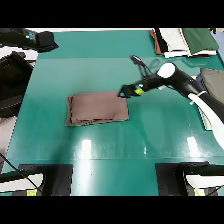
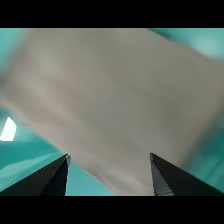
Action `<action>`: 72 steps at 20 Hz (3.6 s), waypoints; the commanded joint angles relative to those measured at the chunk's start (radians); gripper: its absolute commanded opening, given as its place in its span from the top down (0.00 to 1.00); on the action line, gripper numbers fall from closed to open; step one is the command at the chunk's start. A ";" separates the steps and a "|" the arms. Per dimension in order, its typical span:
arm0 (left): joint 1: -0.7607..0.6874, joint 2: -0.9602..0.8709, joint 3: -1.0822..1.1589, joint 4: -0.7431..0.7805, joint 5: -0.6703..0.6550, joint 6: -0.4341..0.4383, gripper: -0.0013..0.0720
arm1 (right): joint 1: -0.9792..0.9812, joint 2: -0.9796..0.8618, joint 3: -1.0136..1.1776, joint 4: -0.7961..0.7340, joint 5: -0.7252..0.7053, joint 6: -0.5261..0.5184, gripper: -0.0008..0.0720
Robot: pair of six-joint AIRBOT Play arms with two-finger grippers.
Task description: Fold the shirts.
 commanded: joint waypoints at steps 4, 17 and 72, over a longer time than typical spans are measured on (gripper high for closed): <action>-0.086 -0.036 -0.002 -0.003 -0.001 0.021 0.94 | -0.138 -0.103 -0.195 0.219 -0.028 -0.011 0.20; -0.178 -0.047 -0.002 0.024 0.016 0.030 0.95 | 0.101 -0.335 0.211 0.290 -0.137 -0.058 0.97; -0.336 -0.047 -0.002 -0.014 0.003 -0.016 0.94 | -1.428 0.348 0.124 -0.363 0.251 -0.197 0.33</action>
